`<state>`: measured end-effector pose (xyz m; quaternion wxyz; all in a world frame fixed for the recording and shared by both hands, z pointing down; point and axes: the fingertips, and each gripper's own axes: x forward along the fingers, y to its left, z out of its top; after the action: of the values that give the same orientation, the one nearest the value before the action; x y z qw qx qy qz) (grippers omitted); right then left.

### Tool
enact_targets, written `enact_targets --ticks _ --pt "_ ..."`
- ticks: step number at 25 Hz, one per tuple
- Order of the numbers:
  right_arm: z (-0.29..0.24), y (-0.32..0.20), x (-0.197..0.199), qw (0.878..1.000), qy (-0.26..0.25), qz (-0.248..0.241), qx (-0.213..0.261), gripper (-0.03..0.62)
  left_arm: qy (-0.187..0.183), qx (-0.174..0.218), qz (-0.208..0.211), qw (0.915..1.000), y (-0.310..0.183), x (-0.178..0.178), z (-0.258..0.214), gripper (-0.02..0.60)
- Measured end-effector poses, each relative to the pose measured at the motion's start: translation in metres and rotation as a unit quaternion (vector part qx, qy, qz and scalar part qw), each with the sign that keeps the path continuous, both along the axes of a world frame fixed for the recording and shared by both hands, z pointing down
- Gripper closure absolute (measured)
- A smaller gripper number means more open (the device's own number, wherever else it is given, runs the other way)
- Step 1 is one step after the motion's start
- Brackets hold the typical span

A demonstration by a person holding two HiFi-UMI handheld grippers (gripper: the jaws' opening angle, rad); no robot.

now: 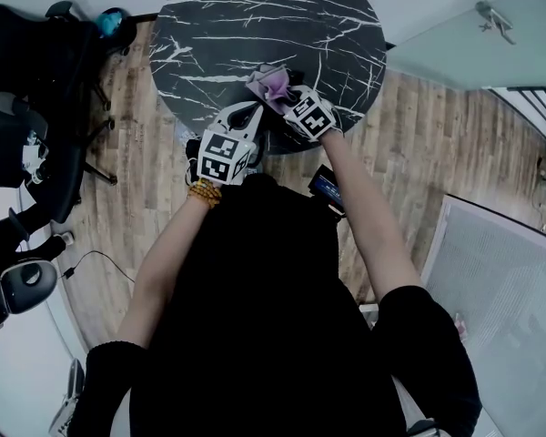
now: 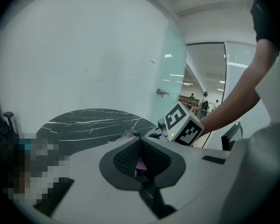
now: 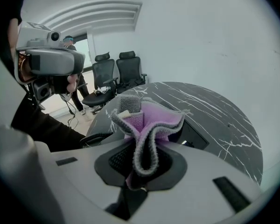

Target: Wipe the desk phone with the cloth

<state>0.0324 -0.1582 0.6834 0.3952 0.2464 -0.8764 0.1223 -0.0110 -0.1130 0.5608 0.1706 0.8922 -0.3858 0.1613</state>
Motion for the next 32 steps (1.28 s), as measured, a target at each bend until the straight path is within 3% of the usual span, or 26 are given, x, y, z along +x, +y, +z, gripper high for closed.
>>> enact_targets --ticks 32 --pt "0.019 0.04 -0.005 0.999 0.005 -0.018 -0.035 0.539 -0.001 -0.008 0.019 0.9998 0.014 0.008 0.004 0.568"
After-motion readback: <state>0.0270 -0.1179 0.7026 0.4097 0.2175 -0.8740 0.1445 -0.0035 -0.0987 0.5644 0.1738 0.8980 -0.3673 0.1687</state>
